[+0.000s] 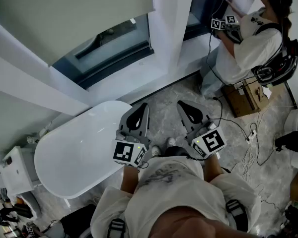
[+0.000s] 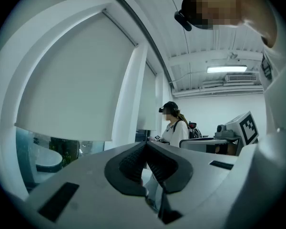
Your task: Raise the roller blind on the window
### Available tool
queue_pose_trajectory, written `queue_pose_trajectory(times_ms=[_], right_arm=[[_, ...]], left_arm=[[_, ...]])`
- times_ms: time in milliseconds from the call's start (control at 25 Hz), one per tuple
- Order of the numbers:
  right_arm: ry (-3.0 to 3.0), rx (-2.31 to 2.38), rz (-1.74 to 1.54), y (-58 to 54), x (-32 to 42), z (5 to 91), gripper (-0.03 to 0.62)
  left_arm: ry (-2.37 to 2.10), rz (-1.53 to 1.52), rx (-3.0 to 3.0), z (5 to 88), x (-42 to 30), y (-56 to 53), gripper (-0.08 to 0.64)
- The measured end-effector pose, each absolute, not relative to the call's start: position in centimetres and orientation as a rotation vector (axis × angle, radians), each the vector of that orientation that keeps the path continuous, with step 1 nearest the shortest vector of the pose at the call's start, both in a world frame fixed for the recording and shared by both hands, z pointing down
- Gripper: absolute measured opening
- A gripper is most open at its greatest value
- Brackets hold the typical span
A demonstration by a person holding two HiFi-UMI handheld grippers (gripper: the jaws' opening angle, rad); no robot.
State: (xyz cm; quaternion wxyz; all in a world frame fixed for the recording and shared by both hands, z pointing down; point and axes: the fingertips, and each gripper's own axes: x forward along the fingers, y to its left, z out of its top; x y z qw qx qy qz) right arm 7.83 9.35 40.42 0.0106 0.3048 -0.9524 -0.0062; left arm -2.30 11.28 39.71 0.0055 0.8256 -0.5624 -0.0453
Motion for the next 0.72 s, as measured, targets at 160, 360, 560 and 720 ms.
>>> queue_pose_trajectory(times_ms=[160, 360, 560, 720], right_arm=[[-2.975, 0.953, -0.014, 8.6, 8.6, 40.5, 0.061], [-3.004, 0.941, 0.023, 7.3, 10.0, 40.6, 0.061], [-3.029, 0.867, -0.024, 6.0, 11.9, 39.6, 0.061], [-3.056, 0.817, -0.027, 5.0, 12.4, 38.9, 0.061]], left_arm=[[-1.776, -0.148, 2.577, 39.5, -1.4, 10.7, 0.008], [-1.761, -0.169, 2.56, 39.7, 0.3, 9.5, 0.008], [-1.819, -0.162, 2.54, 38.9, 2.5, 8.0, 0.008], [-1.86, -0.138, 2.516, 38.7, 3.2, 7.0, 0.008]])
